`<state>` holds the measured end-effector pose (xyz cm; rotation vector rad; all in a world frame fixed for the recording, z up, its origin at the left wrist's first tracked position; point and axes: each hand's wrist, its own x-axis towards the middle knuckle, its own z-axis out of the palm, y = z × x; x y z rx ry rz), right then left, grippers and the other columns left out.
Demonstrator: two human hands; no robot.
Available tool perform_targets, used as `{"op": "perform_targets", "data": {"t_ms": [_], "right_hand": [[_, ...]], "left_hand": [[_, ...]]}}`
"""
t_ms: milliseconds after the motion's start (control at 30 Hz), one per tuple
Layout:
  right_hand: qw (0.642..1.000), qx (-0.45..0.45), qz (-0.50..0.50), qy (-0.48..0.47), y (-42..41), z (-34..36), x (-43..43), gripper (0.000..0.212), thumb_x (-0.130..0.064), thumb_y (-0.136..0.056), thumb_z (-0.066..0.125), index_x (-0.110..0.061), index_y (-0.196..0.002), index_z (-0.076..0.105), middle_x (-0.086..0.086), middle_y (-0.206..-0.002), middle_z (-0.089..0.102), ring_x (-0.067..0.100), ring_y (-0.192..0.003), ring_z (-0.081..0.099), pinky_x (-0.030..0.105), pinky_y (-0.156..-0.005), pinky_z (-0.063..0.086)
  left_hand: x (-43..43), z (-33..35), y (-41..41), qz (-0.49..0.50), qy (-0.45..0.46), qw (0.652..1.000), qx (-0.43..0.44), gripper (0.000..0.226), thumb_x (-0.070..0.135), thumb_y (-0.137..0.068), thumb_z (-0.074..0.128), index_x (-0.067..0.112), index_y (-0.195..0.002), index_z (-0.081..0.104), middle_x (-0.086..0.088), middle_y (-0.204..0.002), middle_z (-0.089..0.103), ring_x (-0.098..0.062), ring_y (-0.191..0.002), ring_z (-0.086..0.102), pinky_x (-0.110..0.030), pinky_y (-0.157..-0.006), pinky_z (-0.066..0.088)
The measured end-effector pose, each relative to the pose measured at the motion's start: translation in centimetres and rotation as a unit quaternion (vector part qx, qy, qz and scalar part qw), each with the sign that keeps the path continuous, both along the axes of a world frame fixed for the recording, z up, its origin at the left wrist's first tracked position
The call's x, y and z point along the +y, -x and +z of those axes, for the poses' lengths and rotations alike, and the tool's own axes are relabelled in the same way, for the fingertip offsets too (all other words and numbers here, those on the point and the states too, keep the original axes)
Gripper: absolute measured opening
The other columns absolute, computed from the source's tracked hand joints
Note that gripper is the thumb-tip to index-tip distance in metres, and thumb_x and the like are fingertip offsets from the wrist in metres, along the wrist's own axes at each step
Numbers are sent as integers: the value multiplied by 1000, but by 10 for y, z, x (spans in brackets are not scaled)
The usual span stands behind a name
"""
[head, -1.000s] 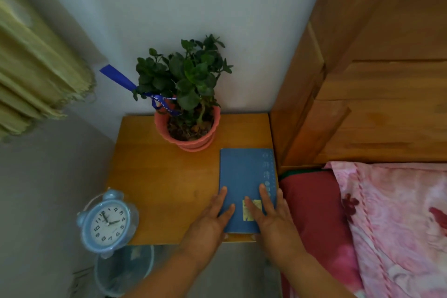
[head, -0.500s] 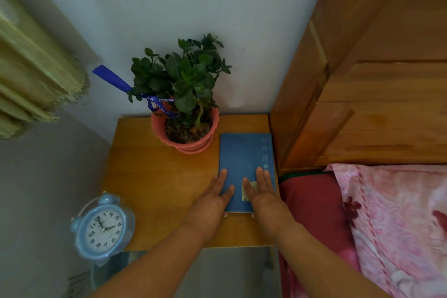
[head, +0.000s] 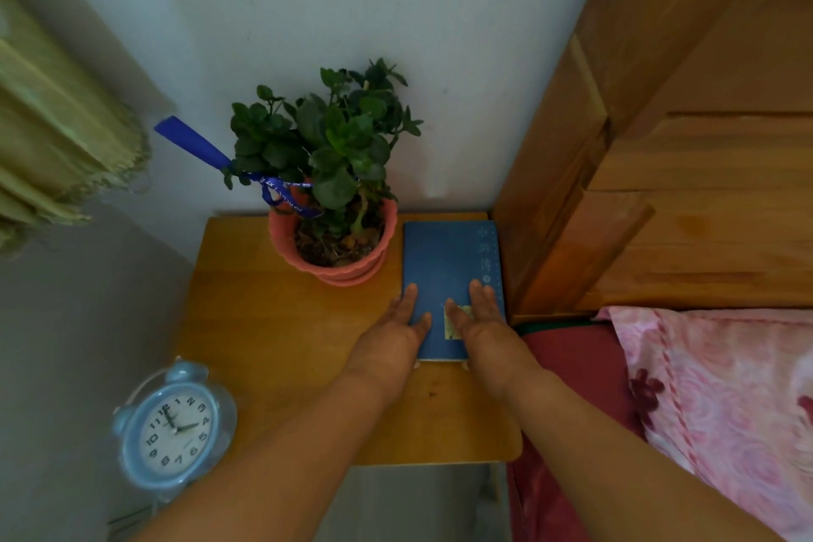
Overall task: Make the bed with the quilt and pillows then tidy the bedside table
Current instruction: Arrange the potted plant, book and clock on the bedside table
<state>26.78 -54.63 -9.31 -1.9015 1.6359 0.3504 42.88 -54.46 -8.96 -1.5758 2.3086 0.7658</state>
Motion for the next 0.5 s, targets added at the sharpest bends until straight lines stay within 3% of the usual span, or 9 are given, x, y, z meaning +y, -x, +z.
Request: {"op": "perform_targets", "data": {"t_ms": [500], "right_hand": [[1000,24,9,-7,5,-5,-43,94,7,-88,59,-25,-153,0,13,-156,-27,27,-144,-22,34,-118,1]], "left_hand": [[-37,-2,8,14,-19,1000,-8,75,4,-94,55,21,-154,14,-6,-158,-22,-25,-148,-8,-32,-120,17]]}}
